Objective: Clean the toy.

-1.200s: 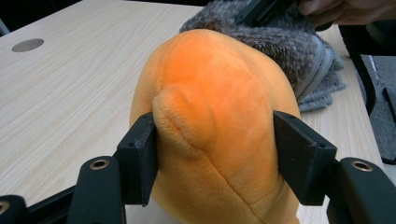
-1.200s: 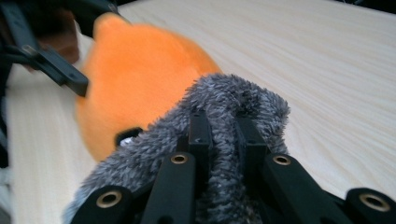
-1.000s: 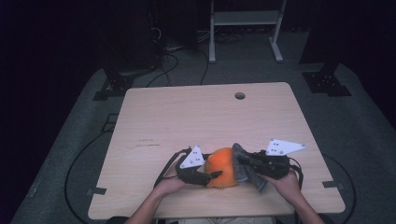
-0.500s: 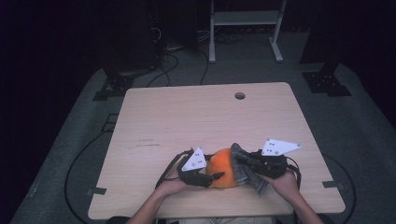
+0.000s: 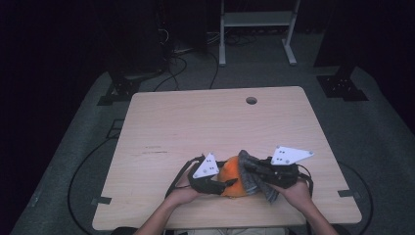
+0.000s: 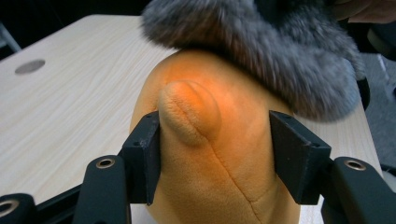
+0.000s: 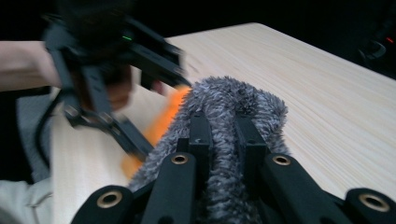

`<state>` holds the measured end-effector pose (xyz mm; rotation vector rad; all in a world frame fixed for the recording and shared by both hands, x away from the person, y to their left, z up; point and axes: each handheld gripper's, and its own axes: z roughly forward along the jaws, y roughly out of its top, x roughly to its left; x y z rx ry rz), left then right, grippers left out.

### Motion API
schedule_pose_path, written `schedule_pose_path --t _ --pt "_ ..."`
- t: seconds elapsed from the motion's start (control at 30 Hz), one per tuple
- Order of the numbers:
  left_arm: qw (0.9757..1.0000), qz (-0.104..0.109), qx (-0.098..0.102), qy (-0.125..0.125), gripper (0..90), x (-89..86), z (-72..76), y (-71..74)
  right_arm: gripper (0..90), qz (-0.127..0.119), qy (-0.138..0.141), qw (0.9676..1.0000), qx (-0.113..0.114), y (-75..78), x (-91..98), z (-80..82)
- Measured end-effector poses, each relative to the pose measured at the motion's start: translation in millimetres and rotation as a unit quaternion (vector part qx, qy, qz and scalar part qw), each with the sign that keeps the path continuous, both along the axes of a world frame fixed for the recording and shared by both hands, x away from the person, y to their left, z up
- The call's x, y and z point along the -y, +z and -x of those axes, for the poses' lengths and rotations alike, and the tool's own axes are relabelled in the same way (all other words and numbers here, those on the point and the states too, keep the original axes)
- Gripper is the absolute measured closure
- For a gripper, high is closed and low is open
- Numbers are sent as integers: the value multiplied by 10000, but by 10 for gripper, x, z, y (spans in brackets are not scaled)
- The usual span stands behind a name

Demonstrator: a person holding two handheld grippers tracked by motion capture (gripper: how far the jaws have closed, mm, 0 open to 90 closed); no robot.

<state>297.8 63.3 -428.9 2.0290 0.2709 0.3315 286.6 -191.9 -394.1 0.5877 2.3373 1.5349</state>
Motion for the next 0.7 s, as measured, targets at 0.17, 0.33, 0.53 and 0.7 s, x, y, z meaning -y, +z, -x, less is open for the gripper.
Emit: schedule_pose_path --t 0.17,0.33,0.53,0.7 --pt "9997 37 -187 -157 333 -27 -6 16 798 277 25 9996 70 -11 -124 -9" --pt "9992 178 -343 -125 329 -83 -54 19 797 381 -304 9988 -25 -63 37 -92" --pt "9998 45 35 -172 409 13 17 39 795 56 164 9998 8 81 -1 -4" --pt "9980 -321 469 -291 405 62 119 54 797 300 294 9991 81 71 -157 6"
